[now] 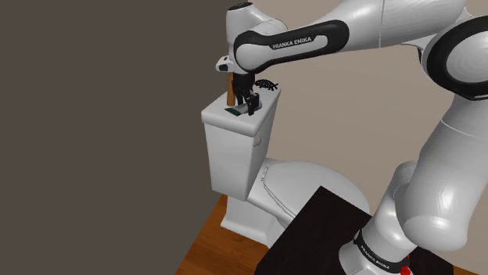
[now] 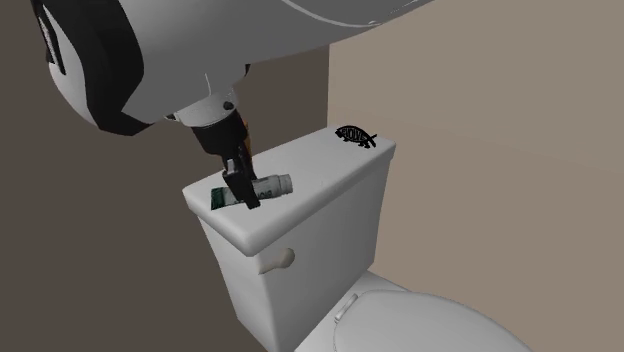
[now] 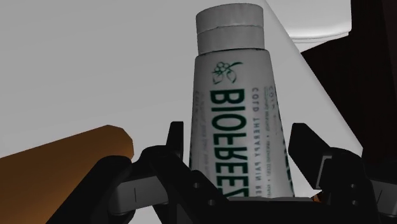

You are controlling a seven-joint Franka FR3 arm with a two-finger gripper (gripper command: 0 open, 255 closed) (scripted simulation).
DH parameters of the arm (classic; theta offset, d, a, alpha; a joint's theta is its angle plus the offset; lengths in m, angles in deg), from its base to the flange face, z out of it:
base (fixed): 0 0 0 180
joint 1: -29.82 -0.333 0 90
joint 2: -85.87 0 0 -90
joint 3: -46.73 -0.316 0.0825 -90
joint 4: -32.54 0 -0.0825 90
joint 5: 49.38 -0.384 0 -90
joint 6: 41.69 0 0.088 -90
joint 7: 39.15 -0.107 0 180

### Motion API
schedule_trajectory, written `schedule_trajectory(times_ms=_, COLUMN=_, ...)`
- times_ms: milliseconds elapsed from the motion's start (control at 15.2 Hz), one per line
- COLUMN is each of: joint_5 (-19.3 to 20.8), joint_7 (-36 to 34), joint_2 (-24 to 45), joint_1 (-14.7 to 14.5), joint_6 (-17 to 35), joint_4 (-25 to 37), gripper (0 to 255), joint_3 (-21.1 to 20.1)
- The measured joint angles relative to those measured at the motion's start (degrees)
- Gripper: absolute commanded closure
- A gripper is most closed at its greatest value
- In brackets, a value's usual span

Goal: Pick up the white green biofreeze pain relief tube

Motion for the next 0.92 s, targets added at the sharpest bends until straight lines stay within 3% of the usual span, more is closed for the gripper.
schedule_trajectory(times_ms=924, joint_5=-0.57, joint_7=2.57, joint_2=-0.54, joint_1=-0.17, joint_6=-9.56, joint_4=9.38, gripper=255, joint_3=-0.13)
